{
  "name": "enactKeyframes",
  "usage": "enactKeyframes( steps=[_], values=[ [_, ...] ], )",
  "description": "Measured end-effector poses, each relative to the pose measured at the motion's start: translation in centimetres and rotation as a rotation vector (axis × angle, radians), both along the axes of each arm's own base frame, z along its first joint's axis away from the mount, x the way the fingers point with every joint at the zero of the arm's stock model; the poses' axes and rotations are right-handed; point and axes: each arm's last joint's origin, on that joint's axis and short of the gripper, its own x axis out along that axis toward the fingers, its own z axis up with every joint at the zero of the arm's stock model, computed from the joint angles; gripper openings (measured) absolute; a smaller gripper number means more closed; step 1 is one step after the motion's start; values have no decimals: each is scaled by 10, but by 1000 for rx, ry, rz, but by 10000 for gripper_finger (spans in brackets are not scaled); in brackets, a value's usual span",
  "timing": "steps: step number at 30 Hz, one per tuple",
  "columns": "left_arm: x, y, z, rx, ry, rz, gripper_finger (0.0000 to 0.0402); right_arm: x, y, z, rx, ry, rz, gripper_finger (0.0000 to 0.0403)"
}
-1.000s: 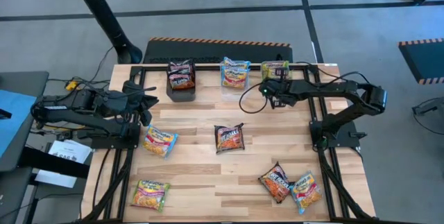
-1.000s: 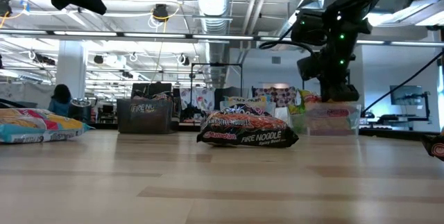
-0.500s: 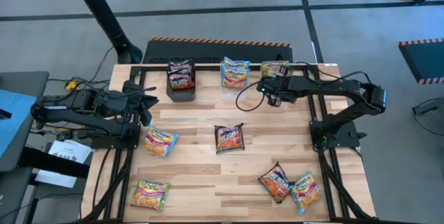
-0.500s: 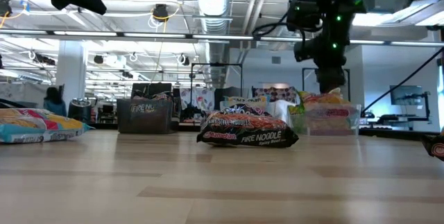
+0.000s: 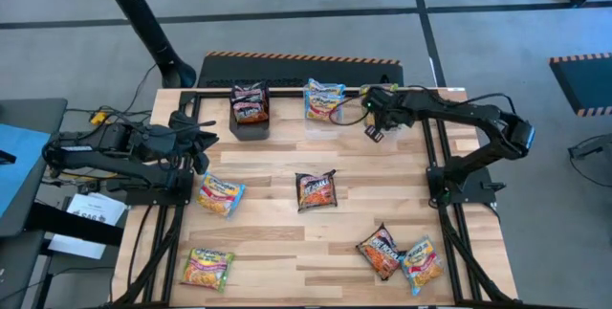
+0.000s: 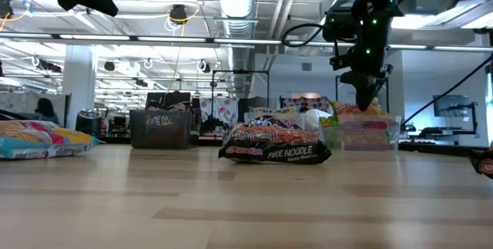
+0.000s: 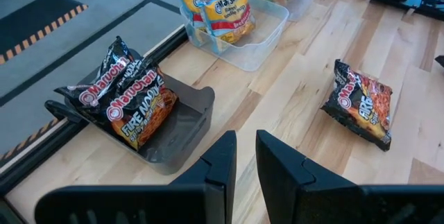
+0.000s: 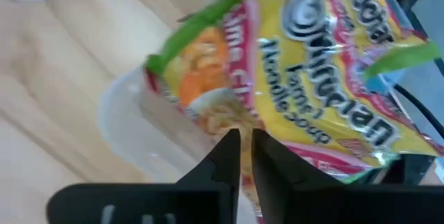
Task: Sort Maruchan noodles
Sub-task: Put the top green noodle pack into the right transparent bin
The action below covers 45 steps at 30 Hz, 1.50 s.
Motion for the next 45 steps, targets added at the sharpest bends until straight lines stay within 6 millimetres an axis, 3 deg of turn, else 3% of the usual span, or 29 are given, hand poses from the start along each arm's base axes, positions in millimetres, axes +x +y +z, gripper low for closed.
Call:
enactKeyframes(
  steps=[8,26,34,41,45],
  values=[
    [0,0,0,0,2,0,45,-10,-14,-1,52,-36,-58,47],
    [0,0,0,0,5,1,45,-12,-13,-3,152,-111,-159,47],
    [0,0,-1,0,6,1,45,-14,-17,-3,117,-108,-184,41],
    [-1,0,-1,0,13,1,45,-22,-12,-22,169,-84,-193,14],
    [-2,0,-2,2,29,1,45,-20,-11,-22,163,-97,-192,17]
  ],
)
